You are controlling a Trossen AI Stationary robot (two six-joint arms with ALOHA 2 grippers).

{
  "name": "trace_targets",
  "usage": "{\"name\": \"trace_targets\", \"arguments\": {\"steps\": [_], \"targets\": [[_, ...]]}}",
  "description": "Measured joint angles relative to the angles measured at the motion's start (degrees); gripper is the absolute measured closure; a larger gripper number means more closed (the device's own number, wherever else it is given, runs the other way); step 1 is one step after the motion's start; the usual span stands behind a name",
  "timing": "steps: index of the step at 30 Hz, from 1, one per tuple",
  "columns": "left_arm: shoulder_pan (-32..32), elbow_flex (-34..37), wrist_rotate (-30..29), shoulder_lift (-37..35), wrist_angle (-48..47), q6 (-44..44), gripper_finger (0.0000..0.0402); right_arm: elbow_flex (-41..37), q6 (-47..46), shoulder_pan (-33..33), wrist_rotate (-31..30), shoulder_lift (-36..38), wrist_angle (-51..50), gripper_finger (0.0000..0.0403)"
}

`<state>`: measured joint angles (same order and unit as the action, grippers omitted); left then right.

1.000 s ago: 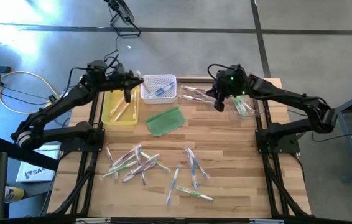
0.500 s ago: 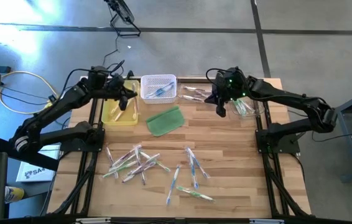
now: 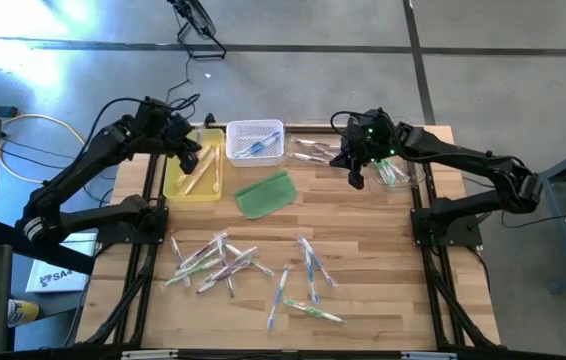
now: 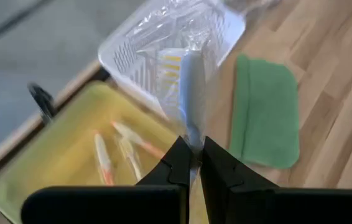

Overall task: Pick & Place Toothbrushes
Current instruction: Put the orange toothbrush into the yellow bin

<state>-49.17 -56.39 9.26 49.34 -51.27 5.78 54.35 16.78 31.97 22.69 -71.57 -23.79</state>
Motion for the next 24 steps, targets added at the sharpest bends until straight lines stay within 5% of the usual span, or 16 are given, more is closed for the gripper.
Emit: {"name": "trace_targets", "arguments": {"steps": [13, 24], "targets": [[-17.8, 8.2, 21.5, 9.5, 5.6, 5.8, 0.0393, 0.0, 0.0, 0.0, 0.2, 0.0, -1.9, 0.0401], [-22.1, 8.2, 21.9, 17.9, 5.2, 9.4, 0.0393, 0.0, 0.0, 0.0, 0.2, 0.0, -2.9, 0.0401]]}}
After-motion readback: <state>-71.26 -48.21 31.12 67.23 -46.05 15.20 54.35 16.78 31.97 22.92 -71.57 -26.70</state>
